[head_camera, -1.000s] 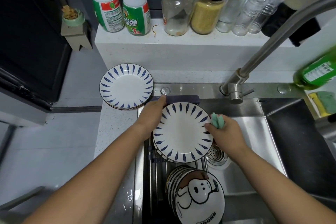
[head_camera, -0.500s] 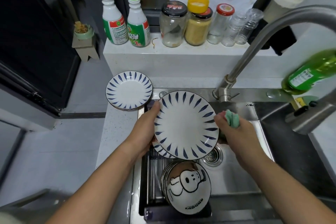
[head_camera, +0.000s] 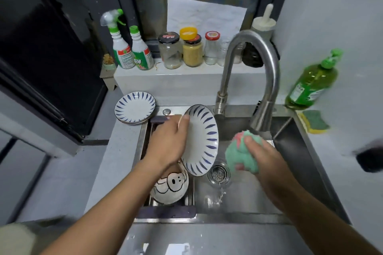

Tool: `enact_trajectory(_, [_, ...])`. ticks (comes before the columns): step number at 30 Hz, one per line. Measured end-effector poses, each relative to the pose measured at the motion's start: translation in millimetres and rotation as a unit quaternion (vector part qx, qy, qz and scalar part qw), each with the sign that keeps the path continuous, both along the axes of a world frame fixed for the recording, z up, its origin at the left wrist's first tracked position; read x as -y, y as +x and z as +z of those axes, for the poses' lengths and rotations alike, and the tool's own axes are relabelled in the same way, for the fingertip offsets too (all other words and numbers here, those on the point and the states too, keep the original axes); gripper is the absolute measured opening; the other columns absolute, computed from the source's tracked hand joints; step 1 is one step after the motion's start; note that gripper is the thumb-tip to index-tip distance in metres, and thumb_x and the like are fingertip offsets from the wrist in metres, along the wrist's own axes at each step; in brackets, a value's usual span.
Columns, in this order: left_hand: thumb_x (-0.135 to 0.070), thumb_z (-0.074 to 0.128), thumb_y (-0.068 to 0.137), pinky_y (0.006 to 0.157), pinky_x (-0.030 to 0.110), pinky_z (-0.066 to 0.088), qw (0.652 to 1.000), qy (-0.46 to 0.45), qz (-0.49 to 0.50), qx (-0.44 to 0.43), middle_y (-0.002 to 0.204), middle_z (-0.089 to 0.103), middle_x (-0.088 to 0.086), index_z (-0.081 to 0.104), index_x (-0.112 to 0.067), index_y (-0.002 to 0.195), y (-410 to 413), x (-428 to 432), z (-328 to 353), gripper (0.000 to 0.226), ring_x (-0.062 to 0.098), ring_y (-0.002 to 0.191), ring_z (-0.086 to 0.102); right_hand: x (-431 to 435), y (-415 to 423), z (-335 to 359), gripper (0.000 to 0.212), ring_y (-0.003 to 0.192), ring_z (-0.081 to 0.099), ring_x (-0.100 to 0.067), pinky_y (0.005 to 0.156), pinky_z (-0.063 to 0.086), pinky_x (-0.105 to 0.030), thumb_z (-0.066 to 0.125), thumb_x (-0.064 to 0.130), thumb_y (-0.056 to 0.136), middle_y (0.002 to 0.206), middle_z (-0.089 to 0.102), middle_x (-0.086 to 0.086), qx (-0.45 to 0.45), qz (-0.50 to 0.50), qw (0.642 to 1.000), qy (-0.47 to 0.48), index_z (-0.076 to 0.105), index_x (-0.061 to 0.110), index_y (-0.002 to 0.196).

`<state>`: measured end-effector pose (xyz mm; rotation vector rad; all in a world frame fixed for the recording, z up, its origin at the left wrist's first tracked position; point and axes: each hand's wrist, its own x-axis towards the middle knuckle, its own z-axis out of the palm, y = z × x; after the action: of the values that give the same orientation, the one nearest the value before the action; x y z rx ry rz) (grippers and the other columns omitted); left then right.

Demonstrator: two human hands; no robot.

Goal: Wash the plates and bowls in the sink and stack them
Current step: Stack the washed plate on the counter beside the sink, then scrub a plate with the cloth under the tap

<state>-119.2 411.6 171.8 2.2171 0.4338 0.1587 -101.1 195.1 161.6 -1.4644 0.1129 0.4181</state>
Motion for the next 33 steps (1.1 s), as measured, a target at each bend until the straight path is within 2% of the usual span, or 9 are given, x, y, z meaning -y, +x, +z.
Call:
enact_trajectory(7, [-0.049,0.027,0.108,0.080,0.037,0.041,0.995,0.084,0.030,-0.043,0.102,0.070,0.007,0.060,-0.022,0.099,-17,82,13,0.043,0.032,0.099,0.062,75,1,6,0.028,0.085,0.066,-0.023,0.076,0.056,-0.040,0.058,0.042,0.096,0.103,0.069,-0.011,-0.015,0.043,0.999,0.020,0.071,0.019,0.104])
enact_trajectory(10, [-0.047,0.030,0.109,0.074,0.037,0.037,0.997,0.029,0.067,-0.030,0.086,0.063,-0.001,0.050,-0.023,0.079,-28,108,18,0.044,0.025,0.087,0.056,84,1,8,0.025,0.084,0.067,-0.017,0.080,0.055,-0.036,0.055,0.041,0.098,0.103,0.071,-0.005,0.019,0.110,0.994,0.014,0.067,0.020,0.105])
enact_trajectory(13, [-0.045,0.036,0.109,0.065,0.034,0.040,0.988,-0.098,0.120,-0.002,0.072,0.060,-0.005,0.055,-0.019,0.075,-35,123,21,0.047,0.020,0.073,0.055,75,5,7,0.019,0.108,0.061,-0.013,0.100,0.050,-0.038,0.055,0.043,0.099,0.122,0.063,-0.002,0.166,0.178,0.967,-0.069,0.063,0.033,0.112])
enact_trajectory(15, [-0.045,0.040,0.109,0.070,0.034,0.050,0.967,-0.206,0.150,0.016,0.081,0.072,0.000,0.068,-0.016,0.086,-37,131,21,0.047,0.018,0.077,0.065,70,11,8,0.041,0.131,0.045,-0.007,0.113,0.034,-0.032,0.048,0.054,0.095,0.140,0.050,0.008,0.292,0.262,0.903,-0.174,0.056,0.034,0.130])
enact_trajectory(18, [-0.043,0.041,0.109,0.092,0.044,0.056,0.934,-0.303,0.183,0.045,0.102,0.080,0.004,0.075,-0.016,0.103,-45,142,19,0.044,0.026,0.100,0.074,77,15,5,0.088,0.153,-0.003,-0.004,0.124,-0.004,-0.044,0.005,0.079,0.087,0.166,0.014,0.014,0.397,0.398,0.756,-0.335,0.024,0.029,0.157])
enact_trajectory(22, [-0.039,0.040,0.110,0.072,0.032,0.055,0.905,-0.342,0.237,0.087,0.095,0.081,0.000,0.075,-0.018,0.106,-57,143,24,0.041,0.020,0.092,0.075,103,3,11,0.107,0.149,-0.028,-0.015,0.117,-0.023,-0.054,-0.039,0.073,0.069,0.163,-0.008,0.013,0.471,0.408,0.634,-0.458,-0.003,0.028,0.159])
enact_trajectory(24, [-0.041,0.038,0.110,0.075,0.036,0.056,0.908,-0.331,0.236,0.098,0.100,0.080,0.002,0.075,-0.017,0.112,-61,140,24,0.044,0.022,0.098,0.075,102,-5,16,0.105,0.149,-0.028,-0.014,0.119,-0.022,-0.048,-0.041,0.073,0.067,0.164,-0.010,0.011,0.465,0.418,0.631,-0.459,-0.009,0.026,0.156])
enact_trajectory(29, [-0.042,0.034,0.109,0.096,0.040,0.056,0.929,-0.298,0.179,0.126,0.108,0.079,-0.001,0.075,-0.021,0.112,-64,151,16,0.046,0.022,0.108,0.072,59,8,31,0.113,0.148,-0.029,-0.011,0.124,-0.014,-0.034,-0.033,0.082,0.064,0.166,-0.019,0.002,0.410,0.387,0.732,-0.381,-0.011,0.020,0.156])
enact_trajectory(33, [-0.043,0.031,0.111,0.105,0.037,0.050,0.909,-0.350,0.181,0.137,0.117,0.077,-0.001,0.074,-0.025,0.117,-62,136,24,0.048,0.012,0.114,0.070,32,-6,52,0.088,0.151,-0.018,-0.003,0.124,-0.011,-0.029,-0.013,0.073,0.087,0.165,-0.011,0.008,0.462,0.479,0.683,-0.301,0.000,0.020,0.157])
